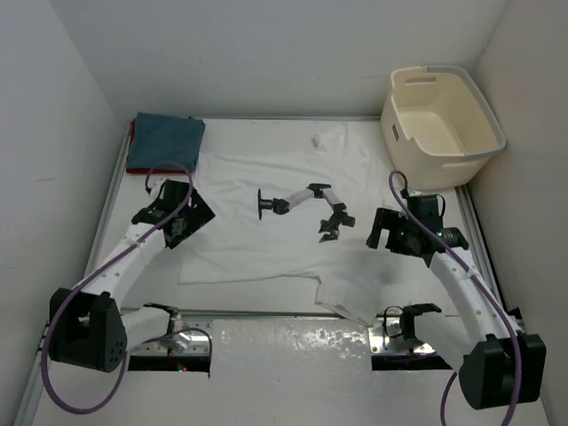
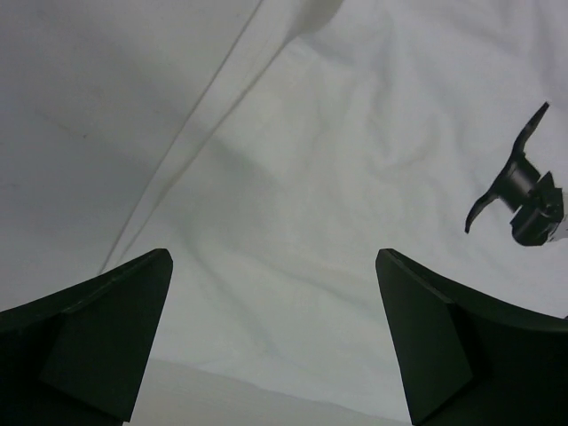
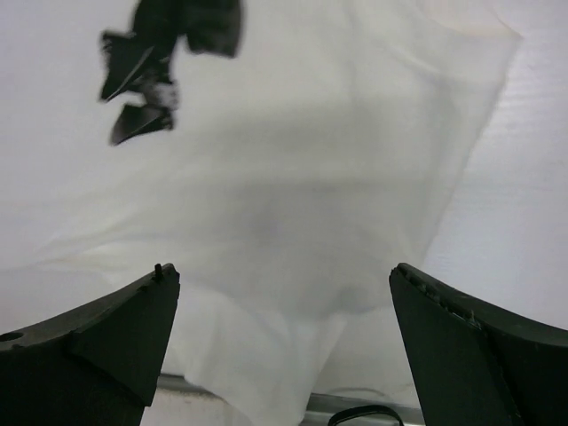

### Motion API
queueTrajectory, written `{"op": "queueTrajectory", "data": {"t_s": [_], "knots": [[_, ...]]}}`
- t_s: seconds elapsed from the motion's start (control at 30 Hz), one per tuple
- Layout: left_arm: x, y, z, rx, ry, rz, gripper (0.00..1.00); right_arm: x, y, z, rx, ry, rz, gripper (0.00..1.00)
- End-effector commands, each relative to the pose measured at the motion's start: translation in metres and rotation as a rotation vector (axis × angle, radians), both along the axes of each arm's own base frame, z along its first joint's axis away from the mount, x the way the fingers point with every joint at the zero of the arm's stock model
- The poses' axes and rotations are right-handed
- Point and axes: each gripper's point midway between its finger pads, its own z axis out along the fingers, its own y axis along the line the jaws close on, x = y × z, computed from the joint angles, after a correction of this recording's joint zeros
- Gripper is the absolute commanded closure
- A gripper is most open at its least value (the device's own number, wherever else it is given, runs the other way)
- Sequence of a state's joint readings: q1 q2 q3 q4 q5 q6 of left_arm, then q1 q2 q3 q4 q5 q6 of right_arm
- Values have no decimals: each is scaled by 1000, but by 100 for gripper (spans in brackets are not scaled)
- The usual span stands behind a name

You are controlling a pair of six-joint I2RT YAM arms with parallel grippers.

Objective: Fold and stack the t-shirts
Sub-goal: Grap the side of the flattened tshirt closest away from the robot with both arms

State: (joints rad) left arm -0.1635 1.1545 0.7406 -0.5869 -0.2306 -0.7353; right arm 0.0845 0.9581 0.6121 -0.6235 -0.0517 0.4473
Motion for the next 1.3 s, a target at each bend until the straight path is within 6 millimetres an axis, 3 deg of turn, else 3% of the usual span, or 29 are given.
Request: {"op": "queueTrajectory", "data": {"t_s": [0.0,0.03,0.2,0.37,0.43,0.5,0.8,1.07,1.17,1.2,1.27], "knots": [[-23,12,2,27,72,86,0,-12,25,15,-70,-5,212,1],[-40,15,-4,35,139,102,0,-15,32,16,-91,-5,258,1],[-81,30,-25,47,258,213,0,-51,86,15,-170,-6,667,1],[-96,18,-52,-59,311,241,0,-78,108,0,-193,4,836,1],[-96,7,-61,-129,318,239,1,-86,110,-8,-224,24,876,1],[-106,8,-73,-131,342,287,4,-93,113,-16,-274,24,923,1],[-110,23,-88,-79,334,400,39,-106,118,-44,-344,26,985,1],[-105,38,-87,-6,297,448,51,-111,125,-62,-325,38,1004,1],[-103,41,-88,7,286,461,68,-114,123,-69,-332,57,1011,1],[-103,40,-89,4,292,460,79,-114,121,-71,-339,60,1005,1],[-106,40,-91,4,305,454,91,-114,119,-76,-353,67,1000,4]]}}
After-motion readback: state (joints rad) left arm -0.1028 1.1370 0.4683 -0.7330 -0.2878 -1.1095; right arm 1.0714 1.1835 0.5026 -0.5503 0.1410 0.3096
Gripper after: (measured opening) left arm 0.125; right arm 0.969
